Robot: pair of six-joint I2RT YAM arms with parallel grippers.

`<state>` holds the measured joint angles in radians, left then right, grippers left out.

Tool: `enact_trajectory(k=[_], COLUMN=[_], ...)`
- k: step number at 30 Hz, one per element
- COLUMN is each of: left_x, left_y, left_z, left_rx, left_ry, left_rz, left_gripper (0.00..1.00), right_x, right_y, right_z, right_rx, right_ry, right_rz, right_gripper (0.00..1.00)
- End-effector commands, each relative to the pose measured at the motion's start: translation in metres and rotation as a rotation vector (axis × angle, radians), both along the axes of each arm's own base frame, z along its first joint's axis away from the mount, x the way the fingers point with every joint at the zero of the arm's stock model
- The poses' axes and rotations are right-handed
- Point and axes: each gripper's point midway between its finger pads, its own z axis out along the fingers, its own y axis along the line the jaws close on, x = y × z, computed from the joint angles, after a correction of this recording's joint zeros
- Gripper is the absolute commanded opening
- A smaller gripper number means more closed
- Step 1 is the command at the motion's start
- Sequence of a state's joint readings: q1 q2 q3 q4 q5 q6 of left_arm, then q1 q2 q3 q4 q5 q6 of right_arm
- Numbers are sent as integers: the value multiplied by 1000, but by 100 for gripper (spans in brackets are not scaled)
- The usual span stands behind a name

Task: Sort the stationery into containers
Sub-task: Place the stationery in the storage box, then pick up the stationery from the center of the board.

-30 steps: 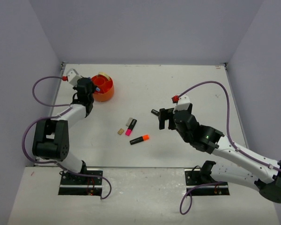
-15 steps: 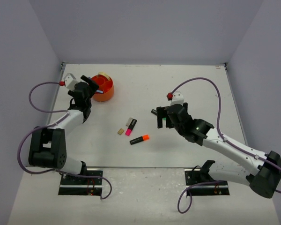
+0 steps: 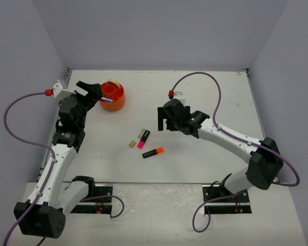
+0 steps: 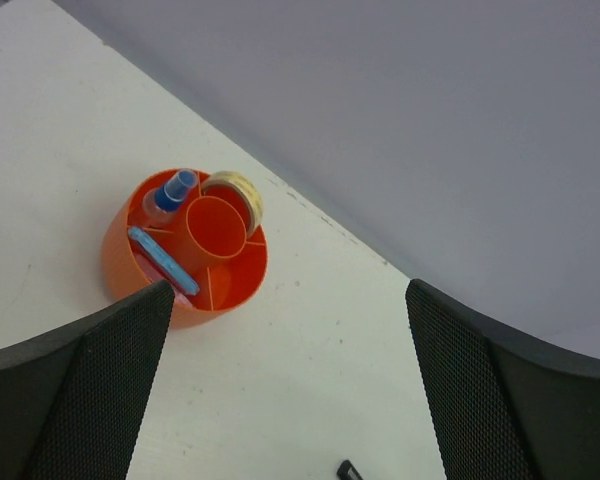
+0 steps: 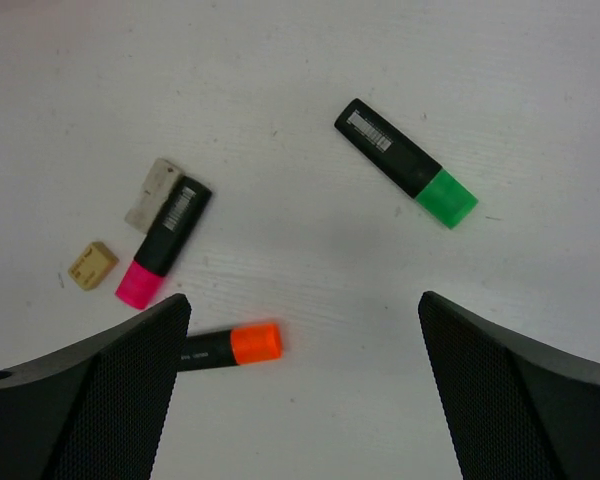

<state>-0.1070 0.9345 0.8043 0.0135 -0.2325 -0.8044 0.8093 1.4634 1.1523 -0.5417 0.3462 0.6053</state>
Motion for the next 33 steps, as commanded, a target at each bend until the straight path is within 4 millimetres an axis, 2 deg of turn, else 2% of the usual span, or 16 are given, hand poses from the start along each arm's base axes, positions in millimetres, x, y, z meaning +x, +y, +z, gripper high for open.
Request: enact_trajectory(k=[1, 5, 8, 11, 13, 15, 16, 17, 18, 19, 23, 25, 29, 33], left_x=[-28, -46, -62, -71, -77, -81, -81, -81, -79, -77, -76, -77, -78, -77], left_y=[-20, -19, -12, -6, 0, 5, 2, -1, -4, -5, -8, -10, -10, -13], left_z=[-32, -17, -19, -39, -62, -79, -83, -78, -75, -73, -80, -79, -77, -77], left_rx=[111, 214, 330, 392, 413, 424, 420, 421, 419, 420, 425, 423, 423, 420], left_ry=[195, 207, 243, 303, 346, 370, 371, 357, 341, 323, 348, 342, 331, 326], left_rz=[-173, -226, -244, -256, -237, -221, -238, -257, -267, -273, -297, -306, -309, -321], left_gripper=[100, 100, 100, 100, 100, 100, 100, 100, 100, 100, 100, 100, 100, 100], right_x=[10, 17, 19, 20, 23, 25, 28, 32, 35, 38, 39, 38, 35, 36], right_y=[21, 34, 49, 68, 85, 98, 104, 109, 110, 114, 136, 144, 150, 147], right_z=[0, -7, -13, -16, -15, -27, -30, -30, -43, -46, -59, -71, -82, -94], right_rx=[53, 64, 91, 103, 128, 119, 108, 95, 55, 40, -6, -23, -37, -78], right_ry=[57, 82, 93, 93, 101, 131, 135, 131, 132, 130, 159, 171, 177, 191], right_rz=[-49, -54, -65, -36, -4, 11, 7, -3, -20, -24, 1, 14, 27, 16], right_gripper=[99, 97, 92, 83, 77, 68, 67, 66, 65, 62, 53, 53, 52, 52])
